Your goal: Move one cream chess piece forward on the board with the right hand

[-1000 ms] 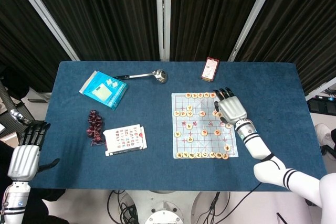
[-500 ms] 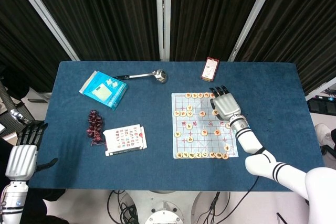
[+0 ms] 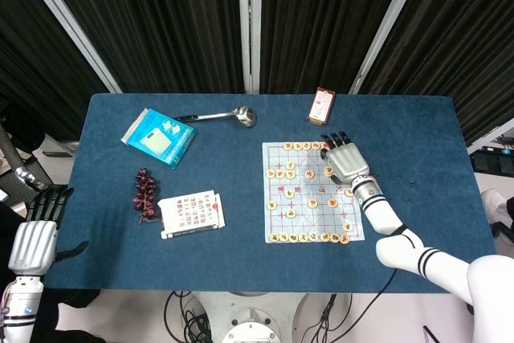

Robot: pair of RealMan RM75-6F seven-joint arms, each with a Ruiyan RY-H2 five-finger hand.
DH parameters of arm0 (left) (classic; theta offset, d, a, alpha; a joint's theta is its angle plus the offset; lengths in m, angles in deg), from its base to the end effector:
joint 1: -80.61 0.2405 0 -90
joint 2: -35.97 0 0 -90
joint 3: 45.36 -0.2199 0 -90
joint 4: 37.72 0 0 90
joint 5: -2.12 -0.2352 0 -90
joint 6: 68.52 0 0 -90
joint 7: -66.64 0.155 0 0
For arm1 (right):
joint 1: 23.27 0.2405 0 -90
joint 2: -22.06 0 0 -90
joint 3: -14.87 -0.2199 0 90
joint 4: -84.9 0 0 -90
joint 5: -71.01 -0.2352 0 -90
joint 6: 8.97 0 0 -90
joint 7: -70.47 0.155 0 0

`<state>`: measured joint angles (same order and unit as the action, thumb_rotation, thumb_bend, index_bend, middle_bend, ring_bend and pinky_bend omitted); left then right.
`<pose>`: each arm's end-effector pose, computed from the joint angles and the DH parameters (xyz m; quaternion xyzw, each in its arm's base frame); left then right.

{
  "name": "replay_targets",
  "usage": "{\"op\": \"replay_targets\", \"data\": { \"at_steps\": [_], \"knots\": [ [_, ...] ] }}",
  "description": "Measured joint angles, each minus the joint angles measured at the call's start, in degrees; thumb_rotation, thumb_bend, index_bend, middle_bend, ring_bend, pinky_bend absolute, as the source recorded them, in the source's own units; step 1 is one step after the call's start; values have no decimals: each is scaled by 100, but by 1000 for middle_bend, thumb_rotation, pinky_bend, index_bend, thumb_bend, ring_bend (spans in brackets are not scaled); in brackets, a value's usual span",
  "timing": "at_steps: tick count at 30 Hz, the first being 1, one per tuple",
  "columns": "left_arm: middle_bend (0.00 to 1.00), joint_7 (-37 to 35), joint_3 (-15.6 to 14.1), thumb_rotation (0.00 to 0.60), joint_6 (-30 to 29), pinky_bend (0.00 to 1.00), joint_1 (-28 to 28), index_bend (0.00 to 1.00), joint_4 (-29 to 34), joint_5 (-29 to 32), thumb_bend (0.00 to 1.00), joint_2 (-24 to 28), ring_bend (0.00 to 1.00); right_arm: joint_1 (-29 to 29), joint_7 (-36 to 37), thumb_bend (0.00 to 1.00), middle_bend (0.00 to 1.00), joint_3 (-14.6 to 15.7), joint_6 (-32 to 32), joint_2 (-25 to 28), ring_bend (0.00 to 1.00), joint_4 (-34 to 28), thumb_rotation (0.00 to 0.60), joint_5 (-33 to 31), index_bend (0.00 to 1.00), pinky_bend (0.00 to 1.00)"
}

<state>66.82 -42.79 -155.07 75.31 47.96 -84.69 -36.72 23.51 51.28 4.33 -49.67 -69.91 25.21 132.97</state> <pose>-0.2894 0.1928 0.0886 -0.5890 -0.3865 -0.4081 0.5806 -0.1930 -0.4084 -0.0339 0.7692 -0.3352 0.2417 0.4874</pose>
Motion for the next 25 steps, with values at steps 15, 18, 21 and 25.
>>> {"op": "replay_targets", "data": {
  "at_steps": [15, 18, 21, 25],
  "knots": [
    [49, 240, 43, 600, -49, 31, 9, 34, 189, 39, 89, 103, 0, -1615, 616, 157, 0, 424, -2504, 1604, 0, -1978, 600, 891, 0, 0],
    [49, 374, 63, 600, -36, 32, -22, 34, 264, 31, 88, 149, 0, -2307, 808, 155, 0, 689, -3309, 1875, 0, -2276, 600, 1145, 0, 0],
    [50, 483, 87, 600, 8, 31, -62, 35, 330, 42, 89, 199, 0, -2957, 1047, 155, 0, 938, -3970, 2030, 0, -2418, 600, 1350, 0, 0],
    [50, 651, 111, 600, 112, 30, -124, 35, 354, 92, 89, 233, 0, -3523, 1359, 156, 0, 1151, -4524, 2093, 0, -2436, 600, 1599, 0, 0]
  ]
}}
